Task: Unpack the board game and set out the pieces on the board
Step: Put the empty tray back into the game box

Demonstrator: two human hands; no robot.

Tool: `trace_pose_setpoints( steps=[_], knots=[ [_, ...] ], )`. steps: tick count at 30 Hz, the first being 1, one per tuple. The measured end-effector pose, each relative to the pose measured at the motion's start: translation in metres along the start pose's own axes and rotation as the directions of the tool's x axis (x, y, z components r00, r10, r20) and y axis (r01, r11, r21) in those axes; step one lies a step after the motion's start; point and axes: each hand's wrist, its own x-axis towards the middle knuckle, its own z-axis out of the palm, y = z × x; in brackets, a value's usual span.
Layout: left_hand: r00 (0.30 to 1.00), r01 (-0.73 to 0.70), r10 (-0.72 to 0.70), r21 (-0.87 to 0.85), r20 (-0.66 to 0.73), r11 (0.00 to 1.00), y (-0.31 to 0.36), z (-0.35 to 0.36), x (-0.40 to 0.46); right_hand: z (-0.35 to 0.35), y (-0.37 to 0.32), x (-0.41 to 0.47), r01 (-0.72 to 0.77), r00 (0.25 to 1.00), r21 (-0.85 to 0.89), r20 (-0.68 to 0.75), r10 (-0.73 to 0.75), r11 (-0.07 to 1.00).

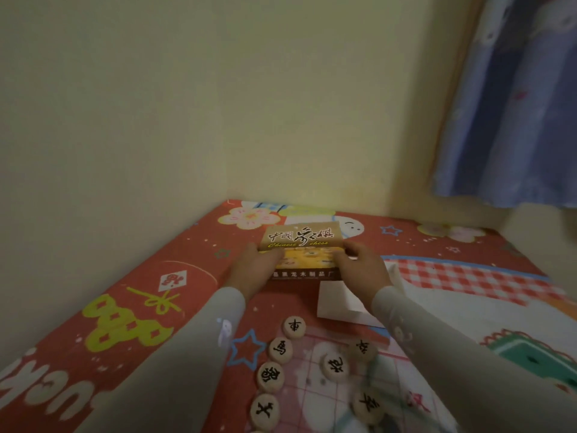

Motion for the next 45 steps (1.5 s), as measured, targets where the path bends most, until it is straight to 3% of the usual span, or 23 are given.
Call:
trace_pose_setpoints(
  steps=[6, 10, 17, 26, 36, 40, 45],
  knots=[
    [0.977, 0.007, 0.002, -0.042, 0.213, 0.999, 0.022, 0.051, -0.017, -0.052, 0.027, -0.012, -0.050, 0.996, -0.060, -0.074, 0.045, 0.997],
    [0.963, -0.022, 0.028, -0.024, 0.269, 0.999, 0.027, 0.072, -0.024, -0.069, 0.043, -0.017, -0.063, 0.993, -0.117, -0.102, 0.051, 0.991],
    [0.964, -0.077, 0.058, 0.063, 0.261, 0.995, 0.036, 0.089, -0.039, -0.075, 0.063, -0.026, -0.174, 0.983, -0.190, -0.083, 0.161, 0.966],
    [0.960, -0.073, 0.035, 0.131, 0.277, 0.989, 0.037, 0.094, -0.037, -0.082, 0.072, -0.027, -0.188, 0.982, -0.244, -0.074, 0.175, 0.951],
    [0.963, -0.140, 0.020, 0.436, 0.269, 0.889, 0.033, 0.105, -0.037, -0.083, 0.077, -0.027, -0.169, 0.973, -0.583, 0.028, 0.228, 0.795],
    [0.964, -0.130, 0.031, 0.367, 0.264, 0.921, 0.030, 0.104, -0.036, -0.080, 0.075, -0.025, -0.174, 0.970, -0.591, 0.033, 0.239, 0.787],
    [0.965, -0.009, 0.001, 0.032, 0.262, 0.999, 0.021, 0.104, -0.029, -0.082, 0.071, -0.021, -0.233, 0.956, -0.533, 0.027, 0.292, 0.813]
  ],
)
